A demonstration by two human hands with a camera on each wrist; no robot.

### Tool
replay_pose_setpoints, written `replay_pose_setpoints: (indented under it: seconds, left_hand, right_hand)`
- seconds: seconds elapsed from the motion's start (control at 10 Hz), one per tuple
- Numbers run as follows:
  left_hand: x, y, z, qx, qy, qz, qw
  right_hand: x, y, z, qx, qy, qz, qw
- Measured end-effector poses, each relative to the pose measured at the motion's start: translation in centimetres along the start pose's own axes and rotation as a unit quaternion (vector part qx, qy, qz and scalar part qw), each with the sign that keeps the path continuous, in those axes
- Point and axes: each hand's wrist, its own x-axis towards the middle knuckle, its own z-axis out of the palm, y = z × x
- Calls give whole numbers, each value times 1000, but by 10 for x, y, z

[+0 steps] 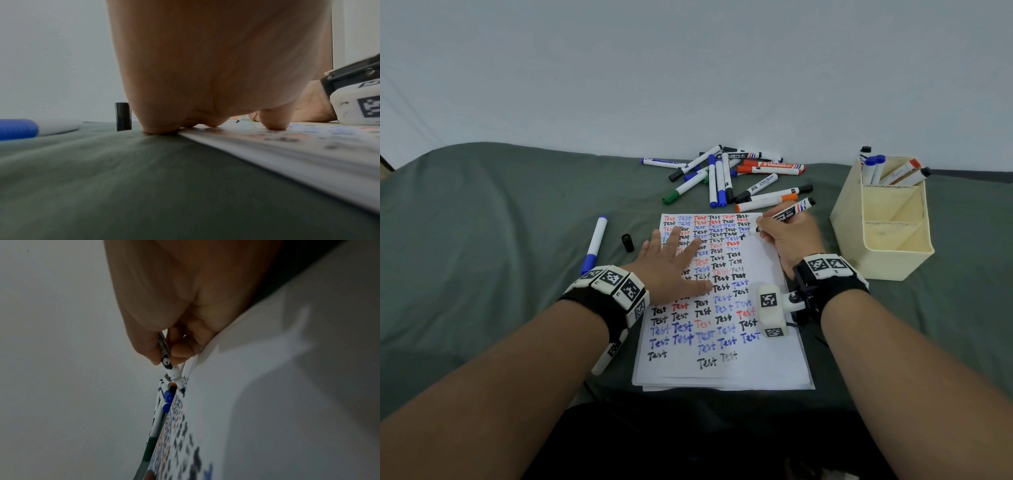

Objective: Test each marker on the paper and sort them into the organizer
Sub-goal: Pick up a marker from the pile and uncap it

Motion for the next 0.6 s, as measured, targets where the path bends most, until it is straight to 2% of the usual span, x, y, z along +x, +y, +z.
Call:
replay_pose_setpoints:
  seconds: [0.6]
  left_hand:
    - [0,-1,0,-2,-4,2,1000]
  right_hand:
    - [-3,-3,-1,-2,8,2,1000]
